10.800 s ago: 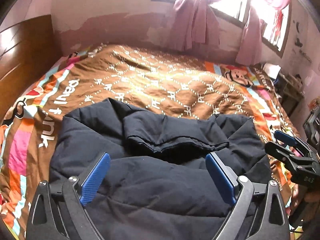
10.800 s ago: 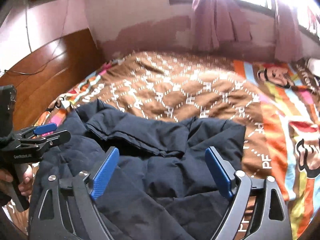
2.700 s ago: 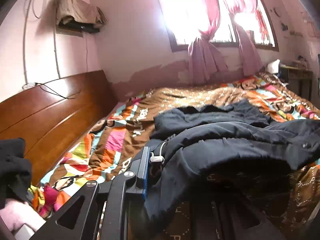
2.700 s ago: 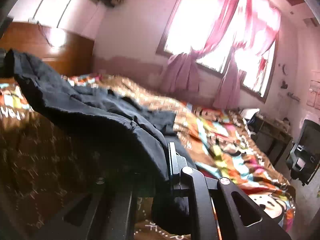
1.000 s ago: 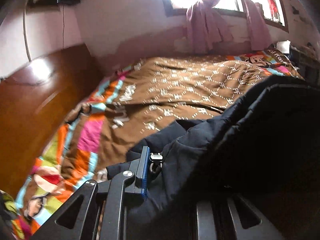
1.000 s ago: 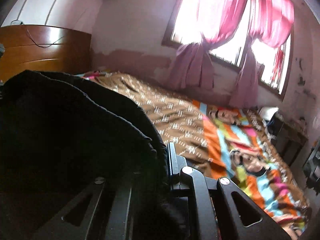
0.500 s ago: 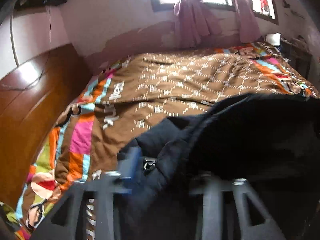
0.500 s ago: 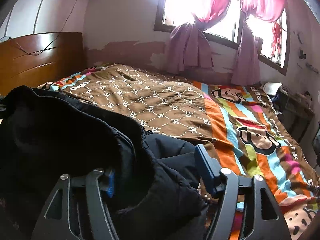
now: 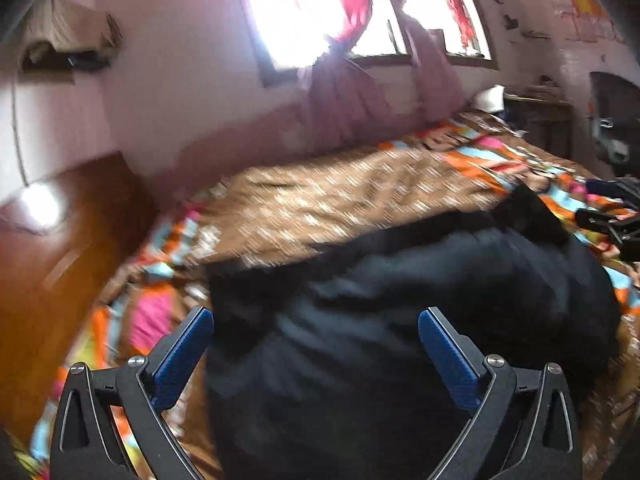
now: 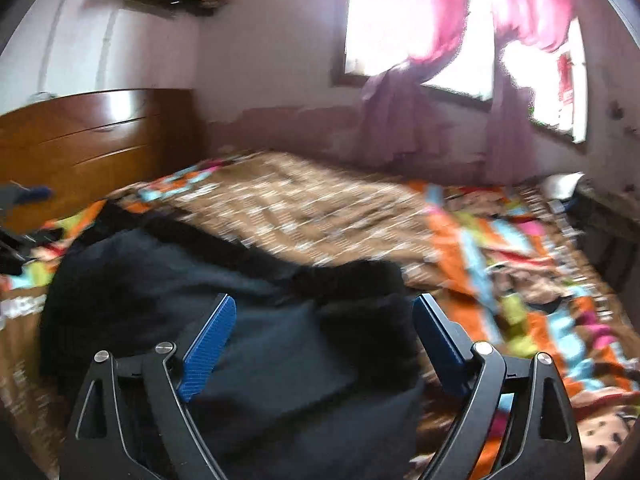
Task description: Fold large clothes
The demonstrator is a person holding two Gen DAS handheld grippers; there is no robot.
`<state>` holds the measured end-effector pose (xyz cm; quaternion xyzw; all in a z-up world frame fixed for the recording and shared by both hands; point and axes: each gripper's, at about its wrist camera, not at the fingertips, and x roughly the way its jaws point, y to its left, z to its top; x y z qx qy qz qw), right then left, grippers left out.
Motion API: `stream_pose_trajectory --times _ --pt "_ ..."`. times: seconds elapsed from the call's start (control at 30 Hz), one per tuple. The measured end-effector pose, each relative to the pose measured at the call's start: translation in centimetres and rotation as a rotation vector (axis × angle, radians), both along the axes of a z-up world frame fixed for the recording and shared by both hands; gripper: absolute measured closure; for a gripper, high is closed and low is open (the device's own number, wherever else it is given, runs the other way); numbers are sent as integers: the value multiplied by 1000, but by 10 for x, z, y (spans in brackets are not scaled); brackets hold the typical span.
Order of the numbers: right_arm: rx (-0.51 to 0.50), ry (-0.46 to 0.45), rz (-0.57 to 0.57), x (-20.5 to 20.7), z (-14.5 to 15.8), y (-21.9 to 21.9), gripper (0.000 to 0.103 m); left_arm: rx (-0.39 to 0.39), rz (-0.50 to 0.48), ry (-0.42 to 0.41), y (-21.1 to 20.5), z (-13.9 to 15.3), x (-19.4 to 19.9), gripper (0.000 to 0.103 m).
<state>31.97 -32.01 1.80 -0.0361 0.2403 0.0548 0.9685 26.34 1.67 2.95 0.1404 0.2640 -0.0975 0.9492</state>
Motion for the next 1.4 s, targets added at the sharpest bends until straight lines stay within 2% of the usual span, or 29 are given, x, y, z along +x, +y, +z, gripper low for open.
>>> stream_pose_trajectory --times 0.07,0.17,0.23,0.33,0.47,0.57,0.67,0.77,1.0,1.2,1.4 --pt "57 81 86 -2 -14 7 16 -32 -31 99 -1 -23 1 0" --pt "169 185 177 3 -37 14 16 -34 -34 164 -1 -46 6 0" --pt "207 239 192 11 -50 18 16 -28 -34 200 -1 -56 17 0" --pt "212 303 165 29 -70 27 16 -74 -43 232 4 -62 37 0" --pt "180 317 113 54 -78 31 16 -105 -28 263 5 -70 69 0" --pt "114 332 89 79 -80 36 15 -74 -8 263 -3 -74 89 0" --pt "94 342 85 96 -79 35 13 -41 6 249 -10 -77 99 0" --pt "52 339 92 107 -76 30 11 -38 9 244 -11 -76 109 0" --pt "24 332 67 131 -68 18 10 -129 44 252 2 -73 136 0" --pt "117 386 75 153 -79 -1 10 -167 41 362 5 -86 170 0" --pt "156 373 94 160 -101 -1 3 -198 14 354 4 -101 176 0"
